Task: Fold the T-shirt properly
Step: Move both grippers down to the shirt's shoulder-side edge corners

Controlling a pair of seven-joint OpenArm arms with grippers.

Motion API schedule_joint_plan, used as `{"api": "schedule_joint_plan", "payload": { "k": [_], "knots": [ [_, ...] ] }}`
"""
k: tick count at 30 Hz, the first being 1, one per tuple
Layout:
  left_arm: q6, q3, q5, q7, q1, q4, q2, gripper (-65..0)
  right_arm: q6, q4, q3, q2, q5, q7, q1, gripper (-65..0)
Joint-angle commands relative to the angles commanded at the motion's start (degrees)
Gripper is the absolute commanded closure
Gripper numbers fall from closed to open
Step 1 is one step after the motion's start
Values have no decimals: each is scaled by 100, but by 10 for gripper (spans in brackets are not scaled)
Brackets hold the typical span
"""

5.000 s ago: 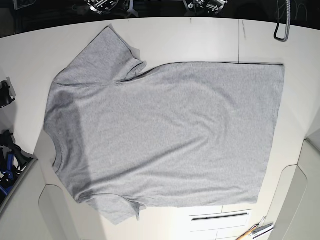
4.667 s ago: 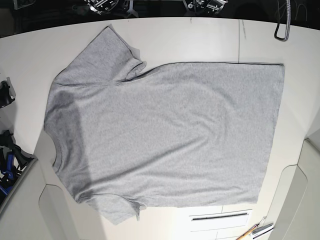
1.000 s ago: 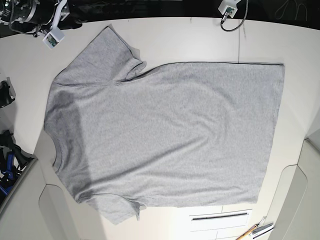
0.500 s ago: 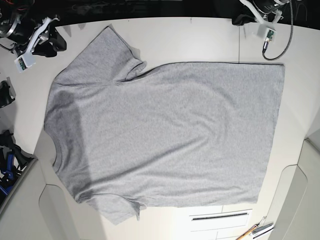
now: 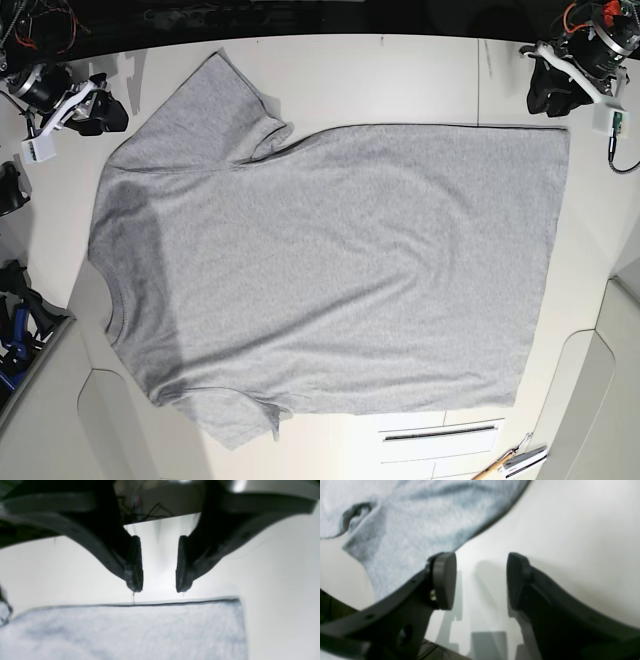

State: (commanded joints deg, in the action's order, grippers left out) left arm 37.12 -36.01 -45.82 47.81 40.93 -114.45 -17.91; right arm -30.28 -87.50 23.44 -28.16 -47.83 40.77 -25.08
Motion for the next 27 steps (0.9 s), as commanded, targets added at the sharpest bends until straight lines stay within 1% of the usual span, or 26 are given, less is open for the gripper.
{"api": "schedule_joint_plan", "payload": {
  "k": [3,5,7,10,12,13,14,16,17,19,22,24,27],
  "knots": [
    [-114,-2,85,4,-350,549,-70,-272,-22,0,0,157,-31,44,0,-322],
    [-216,-2,72,7,-575,887,-133,-272,-24,0,-26,304,-149,90,0,-322],
    [-214,-2,63,2,-715,1091,-188,-272,-109,0,-33,483,-149,109,-2,-322],
    [-216,-2,66,2,-874,1276,-304,-272,-111,0,-33,743,-153,181,0,-322],
    [-216,-2,72,2,-992,1397,-409,-274,-142,0,-44,894,-170,195,0,-322],
    [-216,-2,74,2,-1049,1458,-481,-292,-157,0,-59,953,-175,195,0,-322],
    [-214,-2,76,0,-1102,1521,-546,-323,-170,0,-81,1003,-197,195,0,-322],
    [-249,-2,120,0,-1224,1663,-682,-368,-170,0,-136,1069,-216,197,-2,-321],
    [-317,-2,138,-2,-1281,1759,-739,-372,-170,0,-155,1095,-212,199,0,-321],
    [-332,-2,149,-4,-1412,1989,-841,-372,-170,0,-170,1126,-214,199,-2,-321],
    [-328,0,-44,13,-1591,2398,-925,-372,-170,-2,-179,1119,-214,197,0,-321],
    [-321,0,-149,17,-1687,2662,-927,-372,-170,-2,-179,1121,-214,216,-2,-321],
    [-299,0,-155,-22,-1864,3095,-927,-372,-168,0,-179,1121,-216,238,-2,-321]
  ]
}}
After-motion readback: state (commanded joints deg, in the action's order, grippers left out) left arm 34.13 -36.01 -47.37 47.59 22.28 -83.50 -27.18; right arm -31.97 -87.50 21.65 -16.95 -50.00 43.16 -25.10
